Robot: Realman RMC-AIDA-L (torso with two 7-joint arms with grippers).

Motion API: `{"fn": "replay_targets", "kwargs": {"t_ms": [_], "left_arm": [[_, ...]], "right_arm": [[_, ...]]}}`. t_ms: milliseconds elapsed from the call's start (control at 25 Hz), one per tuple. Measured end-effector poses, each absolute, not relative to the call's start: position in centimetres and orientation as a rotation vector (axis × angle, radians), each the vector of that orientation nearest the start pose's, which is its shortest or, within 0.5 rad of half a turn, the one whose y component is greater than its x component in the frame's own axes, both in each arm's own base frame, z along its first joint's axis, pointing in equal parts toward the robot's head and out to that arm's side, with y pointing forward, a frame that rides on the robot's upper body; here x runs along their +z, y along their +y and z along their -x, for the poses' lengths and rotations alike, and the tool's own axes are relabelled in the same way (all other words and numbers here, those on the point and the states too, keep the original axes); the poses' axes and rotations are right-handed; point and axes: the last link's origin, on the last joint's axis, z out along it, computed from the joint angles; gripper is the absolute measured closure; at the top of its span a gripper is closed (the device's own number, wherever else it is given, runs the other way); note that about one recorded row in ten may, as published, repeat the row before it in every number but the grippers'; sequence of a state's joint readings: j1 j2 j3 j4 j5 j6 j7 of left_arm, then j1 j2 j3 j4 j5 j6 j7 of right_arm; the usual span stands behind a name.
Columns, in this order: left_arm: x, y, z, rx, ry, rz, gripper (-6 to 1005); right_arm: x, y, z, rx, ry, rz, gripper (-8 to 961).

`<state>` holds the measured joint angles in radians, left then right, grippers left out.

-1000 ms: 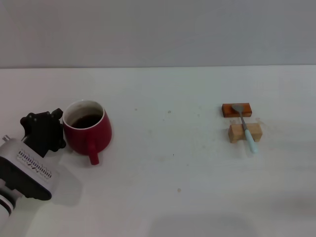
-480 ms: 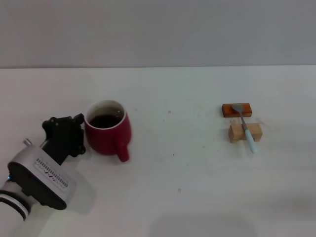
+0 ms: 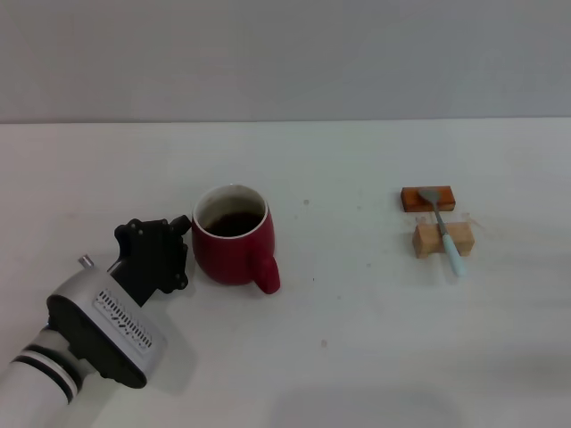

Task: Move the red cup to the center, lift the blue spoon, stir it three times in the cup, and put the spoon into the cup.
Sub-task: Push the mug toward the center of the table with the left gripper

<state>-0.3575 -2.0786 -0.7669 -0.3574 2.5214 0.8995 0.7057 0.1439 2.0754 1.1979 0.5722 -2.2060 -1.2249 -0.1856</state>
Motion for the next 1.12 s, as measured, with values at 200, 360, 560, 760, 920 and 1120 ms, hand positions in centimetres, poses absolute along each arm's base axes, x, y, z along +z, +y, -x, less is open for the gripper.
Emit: {"fn": "replay_targets", "kwargs": {"t_ms": [200, 360, 560, 760, 920, 1120], "left_arm": [[-7.7, 31.6, 31.1, -0.025, 0.239, 1.957, 994], [-7.0, 32.9, 31.3, 0.032, 0.284, 1.935, 993], [-7.3, 33.6, 30.8, 0.087, 0.369, 1.94, 993], [-7.8, 33.8, 30.0, 0.086, 0.42, 1.947, 992], [-8.1, 33.6, 29.6, 0.073, 0.435, 1.959, 991], [-8.5, 33.4, 29.4, 0.063, 0.44, 1.969, 991]], "right_arm": [[5.5, 28.6, -35.2, 0.645, 0.51, 1.045, 120], [5.5, 28.6, -35.2, 0.645, 0.509, 1.044, 120], [5.6, 28.6, -35.1, 0.648, 0.507, 1.042, 119], [5.6, 28.7, -35.0, 0.654, 0.507, 1.041, 119], [5.6, 28.7, -35.0, 0.655, 0.507, 1.041, 119], [5.6, 28.8, -34.9, 0.656, 0.506, 1.042, 119]]}}
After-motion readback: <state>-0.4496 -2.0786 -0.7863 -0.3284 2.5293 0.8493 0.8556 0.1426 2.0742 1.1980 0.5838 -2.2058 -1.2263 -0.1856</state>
